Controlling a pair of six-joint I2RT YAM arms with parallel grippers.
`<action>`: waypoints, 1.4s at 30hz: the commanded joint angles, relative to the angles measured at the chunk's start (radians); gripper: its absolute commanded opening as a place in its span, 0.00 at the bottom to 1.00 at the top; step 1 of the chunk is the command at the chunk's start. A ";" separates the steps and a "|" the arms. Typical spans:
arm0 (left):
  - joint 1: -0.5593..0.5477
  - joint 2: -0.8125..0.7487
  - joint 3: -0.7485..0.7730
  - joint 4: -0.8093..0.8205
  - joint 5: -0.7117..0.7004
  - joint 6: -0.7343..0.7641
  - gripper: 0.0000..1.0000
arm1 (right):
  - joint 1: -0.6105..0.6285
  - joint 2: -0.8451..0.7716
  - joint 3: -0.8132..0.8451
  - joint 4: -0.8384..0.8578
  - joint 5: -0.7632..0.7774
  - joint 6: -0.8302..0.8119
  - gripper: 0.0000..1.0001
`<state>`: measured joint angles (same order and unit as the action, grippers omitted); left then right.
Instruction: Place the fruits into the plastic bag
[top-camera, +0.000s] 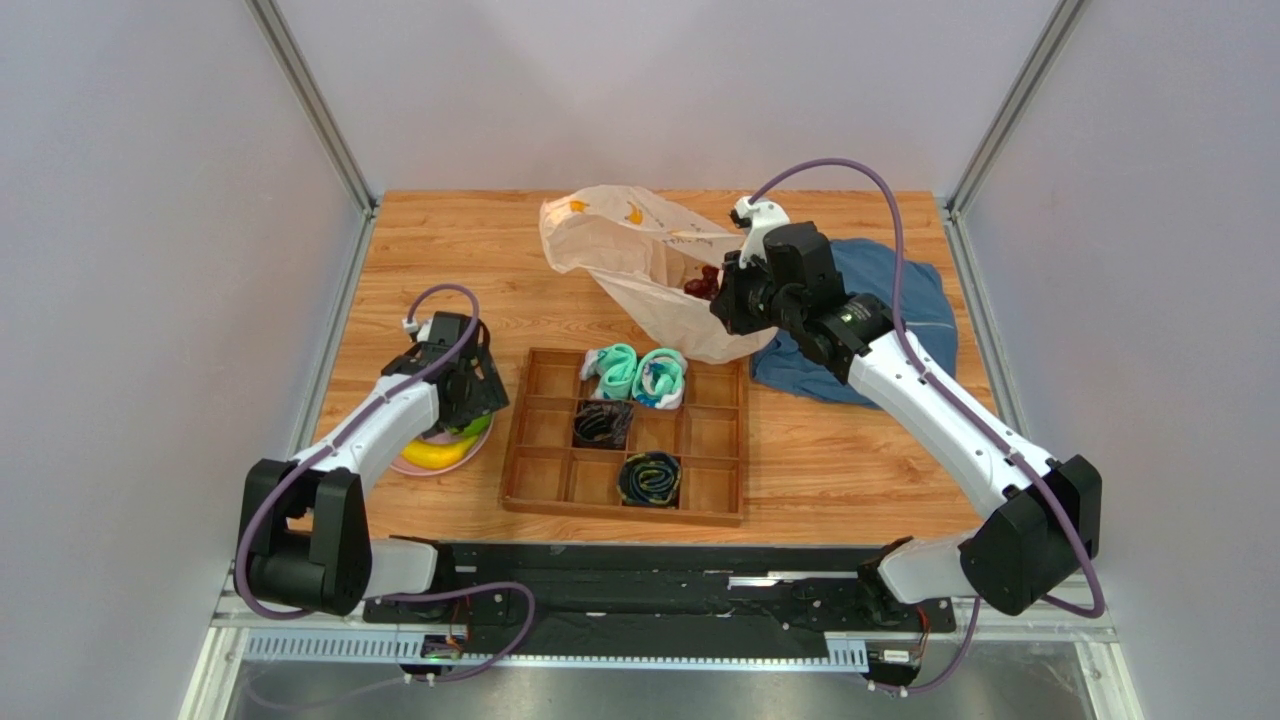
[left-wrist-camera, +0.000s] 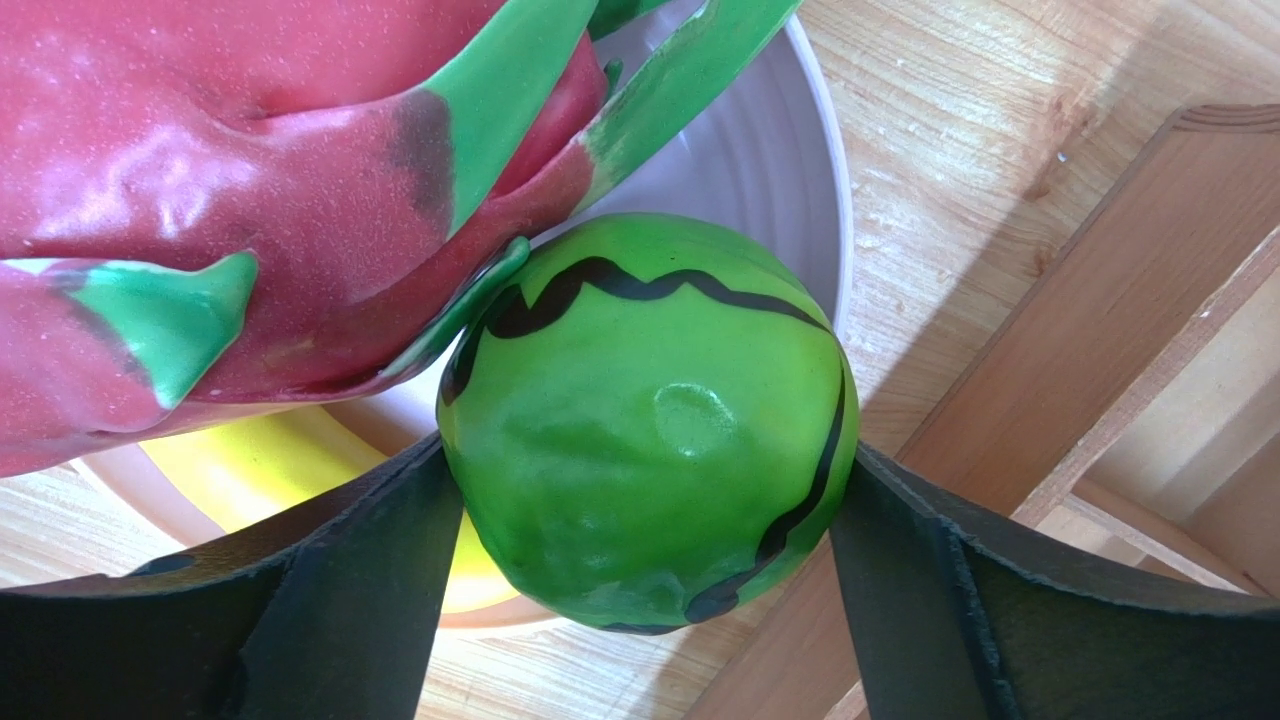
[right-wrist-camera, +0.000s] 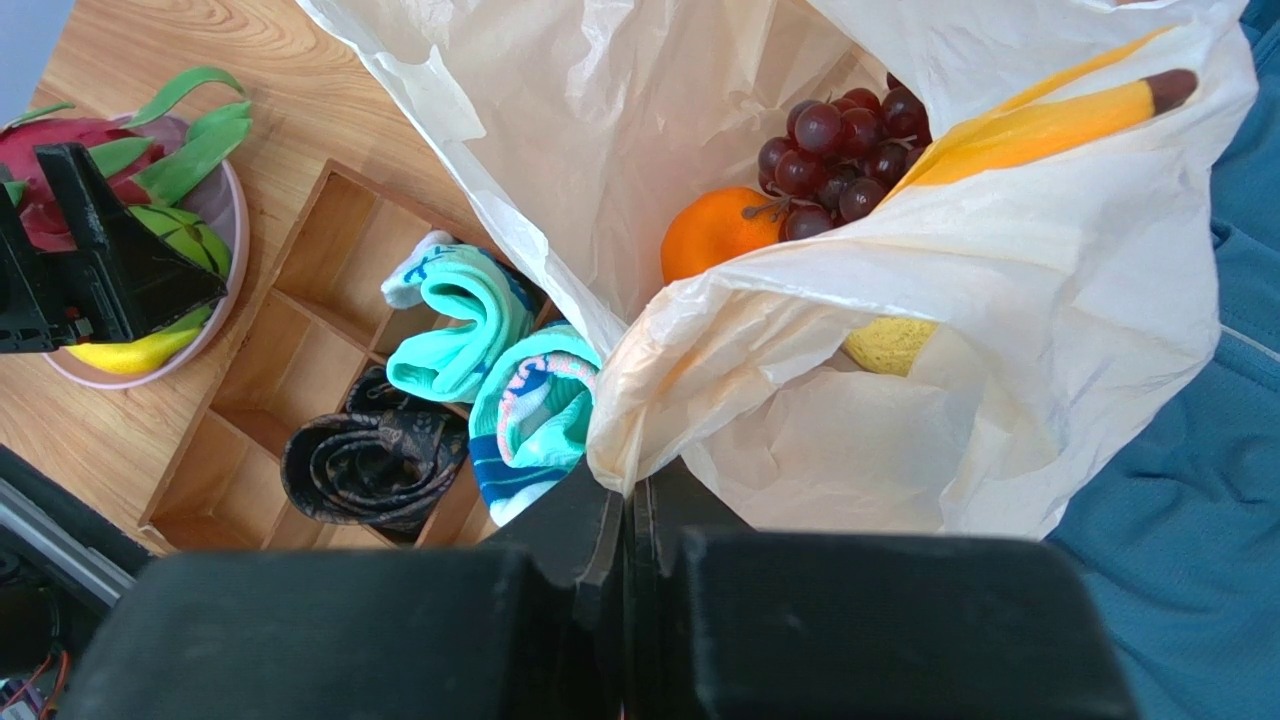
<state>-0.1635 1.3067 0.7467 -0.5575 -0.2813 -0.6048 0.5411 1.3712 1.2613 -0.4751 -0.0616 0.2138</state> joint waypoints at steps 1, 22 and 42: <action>0.002 -0.004 -0.001 0.019 0.022 -0.013 0.88 | 0.003 -0.008 0.032 0.021 -0.004 0.010 0.04; -0.017 -0.313 -0.030 0.010 0.122 -0.010 0.73 | 0.003 0.000 0.026 0.029 -0.014 0.012 0.04; -0.478 -0.017 0.571 0.432 0.321 0.152 0.70 | 0.003 -0.021 0.026 0.030 -0.017 0.018 0.04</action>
<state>-0.5987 1.1435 1.1980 -0.2352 -0.0097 -0.5129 0.5411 1.3712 1.2613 -0.4744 -0.0731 0.2211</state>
